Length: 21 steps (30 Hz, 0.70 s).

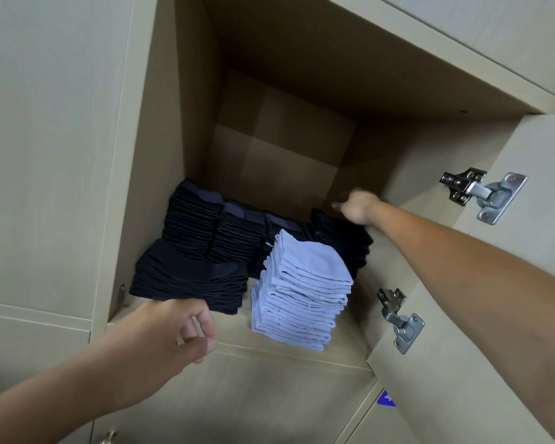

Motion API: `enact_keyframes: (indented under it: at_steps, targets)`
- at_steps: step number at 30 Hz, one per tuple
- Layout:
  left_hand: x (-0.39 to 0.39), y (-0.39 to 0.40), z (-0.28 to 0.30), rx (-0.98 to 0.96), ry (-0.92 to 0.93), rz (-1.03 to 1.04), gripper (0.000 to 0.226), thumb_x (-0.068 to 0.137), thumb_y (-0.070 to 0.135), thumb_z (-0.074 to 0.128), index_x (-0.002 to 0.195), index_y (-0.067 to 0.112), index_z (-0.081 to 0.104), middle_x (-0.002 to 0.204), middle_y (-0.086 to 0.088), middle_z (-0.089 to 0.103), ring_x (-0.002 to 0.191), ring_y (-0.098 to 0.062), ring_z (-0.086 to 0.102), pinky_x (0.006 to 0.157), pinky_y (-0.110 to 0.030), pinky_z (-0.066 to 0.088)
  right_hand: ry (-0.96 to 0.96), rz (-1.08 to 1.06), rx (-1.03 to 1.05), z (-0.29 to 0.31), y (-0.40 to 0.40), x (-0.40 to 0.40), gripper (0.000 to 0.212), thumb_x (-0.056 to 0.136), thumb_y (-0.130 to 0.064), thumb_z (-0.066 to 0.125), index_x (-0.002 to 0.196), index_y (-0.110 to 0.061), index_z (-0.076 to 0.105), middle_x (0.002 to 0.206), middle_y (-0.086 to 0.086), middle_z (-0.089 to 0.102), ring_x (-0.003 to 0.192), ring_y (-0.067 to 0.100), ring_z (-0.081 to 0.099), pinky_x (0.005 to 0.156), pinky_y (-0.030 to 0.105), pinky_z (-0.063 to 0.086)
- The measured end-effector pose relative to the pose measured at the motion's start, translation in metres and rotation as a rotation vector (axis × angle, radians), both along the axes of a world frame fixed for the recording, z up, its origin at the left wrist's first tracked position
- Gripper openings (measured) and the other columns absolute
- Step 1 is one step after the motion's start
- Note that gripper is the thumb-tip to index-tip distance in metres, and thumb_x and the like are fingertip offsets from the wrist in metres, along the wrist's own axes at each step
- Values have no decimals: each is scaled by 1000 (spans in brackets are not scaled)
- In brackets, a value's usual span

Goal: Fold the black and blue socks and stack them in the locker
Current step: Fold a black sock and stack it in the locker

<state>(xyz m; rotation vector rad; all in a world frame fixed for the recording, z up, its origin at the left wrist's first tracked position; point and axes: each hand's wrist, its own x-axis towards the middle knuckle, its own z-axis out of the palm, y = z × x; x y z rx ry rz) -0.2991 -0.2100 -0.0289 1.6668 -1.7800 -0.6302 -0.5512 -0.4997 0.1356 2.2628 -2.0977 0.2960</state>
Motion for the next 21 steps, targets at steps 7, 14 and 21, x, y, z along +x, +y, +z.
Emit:
enact_keyframes:
  at_steps: [7,14,21]
  targets:
    - [-2,-6,-6,-1,-7,-26,6,93,38,66,89,34,63,81,22,72,64,-3,67,68,-22,52,-149,123,240,-36,-3,3,68,104,-62,22,161,-24,21,168,1,17,155,25,14,126,43,10]
    - [4,-8,-8,6,-32,-15,6,93,40,65,89,35,63,83,26,71,67,-1,67,66,-19,49,-294,88,521,-60,-5,6,64,103,-66,19,160,-39,11,169,-4,8,156,24,9,124,45,11]
    - [11,-11,-8,6,-27,-13,6,93,36,66,88,34,63,81,23,72,64,-2,67,65,-17,49,-390,117,560,-66,-11,1,60,104,-63,22,159,-44,9,170,-6,1,156,22,5,126,48,9]
